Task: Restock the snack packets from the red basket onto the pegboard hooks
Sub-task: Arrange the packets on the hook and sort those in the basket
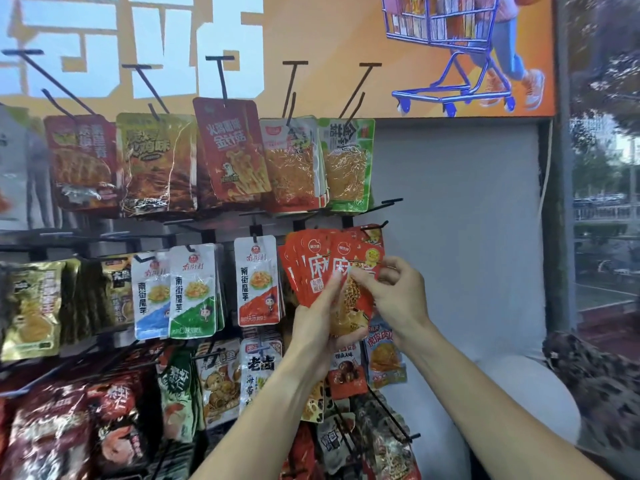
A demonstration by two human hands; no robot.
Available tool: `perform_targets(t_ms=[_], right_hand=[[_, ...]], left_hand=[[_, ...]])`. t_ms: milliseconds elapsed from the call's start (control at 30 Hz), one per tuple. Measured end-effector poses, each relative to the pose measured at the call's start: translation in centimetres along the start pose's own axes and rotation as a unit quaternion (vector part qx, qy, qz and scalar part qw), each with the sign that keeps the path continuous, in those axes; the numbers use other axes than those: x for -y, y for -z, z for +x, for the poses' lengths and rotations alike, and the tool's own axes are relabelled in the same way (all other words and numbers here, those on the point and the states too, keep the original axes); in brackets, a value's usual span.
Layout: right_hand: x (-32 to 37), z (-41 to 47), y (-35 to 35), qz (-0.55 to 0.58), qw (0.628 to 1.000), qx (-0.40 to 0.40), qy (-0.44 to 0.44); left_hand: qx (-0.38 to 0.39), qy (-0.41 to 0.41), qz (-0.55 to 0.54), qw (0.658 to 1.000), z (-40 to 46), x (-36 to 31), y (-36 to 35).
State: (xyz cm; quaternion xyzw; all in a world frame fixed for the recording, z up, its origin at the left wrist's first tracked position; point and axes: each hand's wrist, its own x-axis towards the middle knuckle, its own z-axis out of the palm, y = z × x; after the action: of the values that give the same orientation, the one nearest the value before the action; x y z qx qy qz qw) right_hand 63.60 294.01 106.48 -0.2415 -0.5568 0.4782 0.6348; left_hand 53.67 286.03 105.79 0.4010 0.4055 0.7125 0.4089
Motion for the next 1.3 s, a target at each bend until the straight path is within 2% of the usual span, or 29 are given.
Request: perform_targets(t_ms=[200,533,800,967,1100,1200,1300], right_hand=[[0.6,2.0,1.3,0.018,0.996,-0.070,0.058],[1.6,6.0,2.9,-0.122,0.981,-0.110,0.102],[0.5,8.8,1.5,-0.249,0.958,-0.106,0.096],[-0.8,11.5,-0.5,-0.313,0.945,-0.079,0.045],[-1.3,8.2,0.3,-0.255,0.960,-0.104,0.045],[-1.6,3.3,0.8,-0.077,0.994,-0.058,0.049],[-1.5,0.1,0.3,-0.028,0.999,-0.009,0.042]], left_hand=[[-0.029,0.002,-0.025,0.999,0.2,-0.2,0.6],[-0.010,0.000,0.010,1.000,-0.1,-1.2,1.0],[-0.014,0.001,0.023,1.000,0.1,-1.1,0.9],[-0.010,0.007,0.014,1.000,0.3,-1.1,0.9],[-0.016,0.004,0.014,1.000,0.4,-0.9,1.0],[-0.023,0.000,0.012,1.000,0.4,-0.5,0.6],[-0.055,-0.003,0.030,0.998,0.7,0.1,0.0]])
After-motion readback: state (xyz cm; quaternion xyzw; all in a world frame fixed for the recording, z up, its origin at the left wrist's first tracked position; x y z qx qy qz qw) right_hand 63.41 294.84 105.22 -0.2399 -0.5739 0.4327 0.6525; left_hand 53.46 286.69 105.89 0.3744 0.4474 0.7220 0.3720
